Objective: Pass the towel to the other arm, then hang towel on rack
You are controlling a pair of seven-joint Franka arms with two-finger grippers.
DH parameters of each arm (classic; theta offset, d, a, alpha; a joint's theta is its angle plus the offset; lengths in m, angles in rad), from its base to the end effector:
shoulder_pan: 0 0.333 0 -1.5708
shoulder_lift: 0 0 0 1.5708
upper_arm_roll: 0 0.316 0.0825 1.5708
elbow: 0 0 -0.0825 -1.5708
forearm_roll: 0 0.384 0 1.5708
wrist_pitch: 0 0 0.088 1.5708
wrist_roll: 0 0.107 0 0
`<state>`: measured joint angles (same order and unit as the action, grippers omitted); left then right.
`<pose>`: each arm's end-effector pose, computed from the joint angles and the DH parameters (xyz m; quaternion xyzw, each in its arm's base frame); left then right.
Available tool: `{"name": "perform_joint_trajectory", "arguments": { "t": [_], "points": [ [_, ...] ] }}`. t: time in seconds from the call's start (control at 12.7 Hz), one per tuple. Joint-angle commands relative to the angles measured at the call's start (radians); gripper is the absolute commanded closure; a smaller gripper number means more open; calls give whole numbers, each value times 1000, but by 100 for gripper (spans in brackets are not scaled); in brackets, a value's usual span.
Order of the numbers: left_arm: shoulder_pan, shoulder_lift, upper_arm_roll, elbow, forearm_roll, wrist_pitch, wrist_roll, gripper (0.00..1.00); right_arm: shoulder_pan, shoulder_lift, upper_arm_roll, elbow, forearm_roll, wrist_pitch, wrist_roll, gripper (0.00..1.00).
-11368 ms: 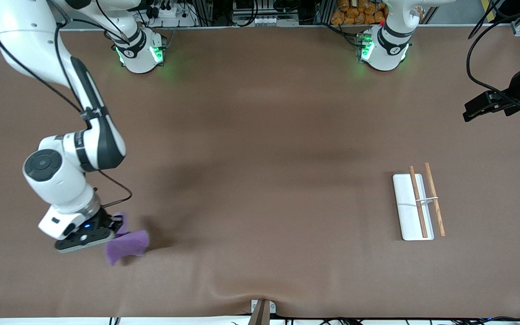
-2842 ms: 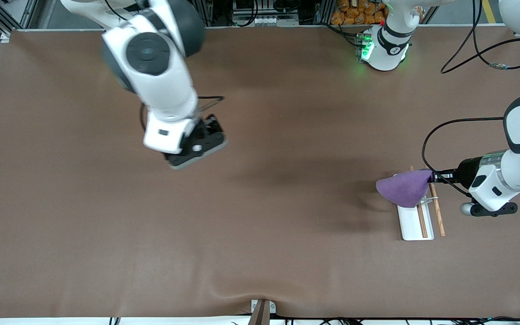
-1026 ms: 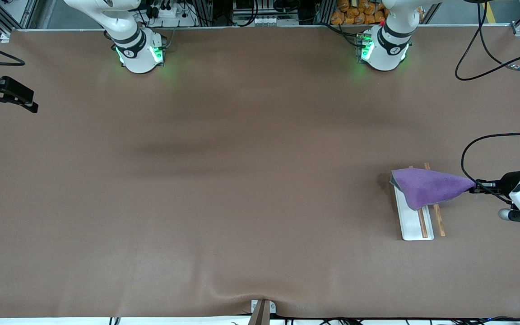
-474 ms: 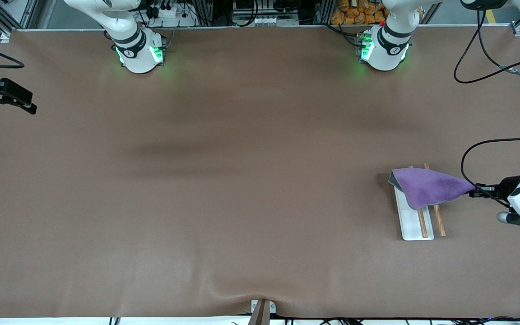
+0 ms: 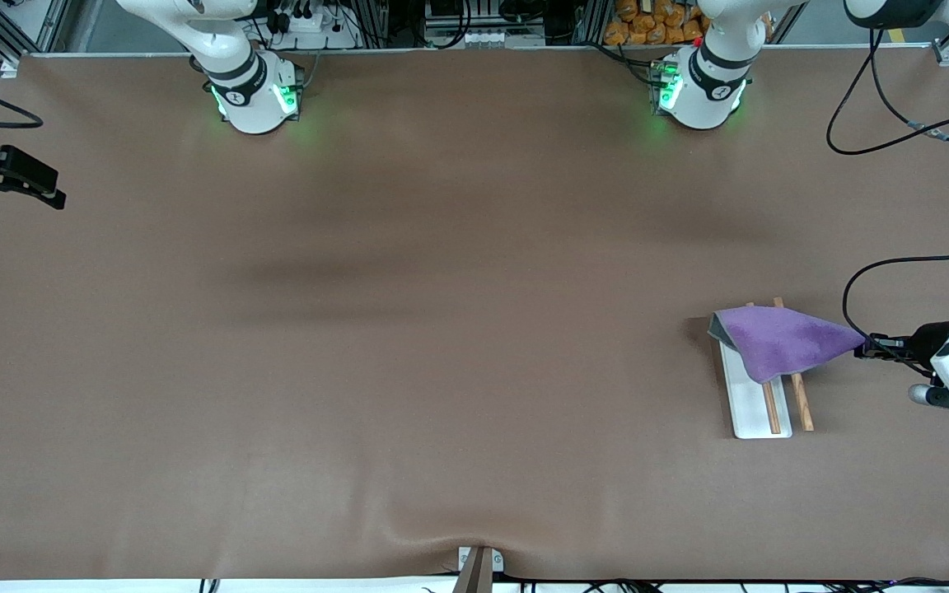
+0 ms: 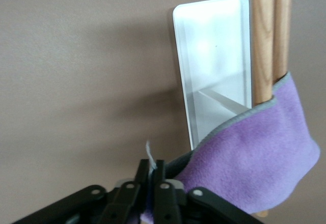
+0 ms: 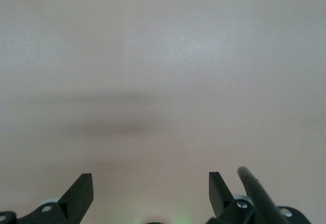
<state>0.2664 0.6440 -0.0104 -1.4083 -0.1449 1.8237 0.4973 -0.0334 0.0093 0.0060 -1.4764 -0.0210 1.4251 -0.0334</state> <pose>0.6761 0.1661 0.3081 0.9866 -0.0928 -0.0797 0.1076 0.5421 -0.0174 0.6510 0.9995 0.0018 -0.0306 0.0095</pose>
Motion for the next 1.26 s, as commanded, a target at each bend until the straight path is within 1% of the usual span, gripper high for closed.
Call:
{"name": "perform_joint_trajectory", "arguments": {
  "t": [0.0, 0.08, 0.32, 0.47, 0.63, 0.71, 0.95, 1.11, 1.18],
  "points": [
    [30, 23, -10, 15, -59, 5, 46, 0, -3, -29, -4, -30, -11, -2, 3, 0],
    [58, 22, -10, 15, -94, 3, 50, 0, -3, -31, -11, -30, -11, -12, 3, 0],
    [80, -12, -13, 17, -91, -14, 46, 0, -2, -31, -11, -31, -10, -6, 1, 0],
    [99, -68, -10, 22, -105, -91, 41, 0, 4, -31, -11, -31, -10, -3, 0, 0],
    [119, -165, -8, 23, -88, -177, 37, 0, 3, -31, -11, -30, -10, -2, -17, 0],
    [109, -203, -7, 23, -64, -182, 35, 0, 3, -31, -12, -30, -10, 6, -45, 0],
    [76, -311, -39, 23, 39, -185, 30, 0, 0, -31, -12, -30, -10, 11, -54, 0],
    [-1, -365, -45, 28, 144, -187, 5, 0, 0, -31, -12, -28, -10, 11, -54, 0],
    [-27, -394, -45, 26, 159, -187, -49, 0, -2, -31, -14, -28, -10, 11, -54, 0]
  ]
}}
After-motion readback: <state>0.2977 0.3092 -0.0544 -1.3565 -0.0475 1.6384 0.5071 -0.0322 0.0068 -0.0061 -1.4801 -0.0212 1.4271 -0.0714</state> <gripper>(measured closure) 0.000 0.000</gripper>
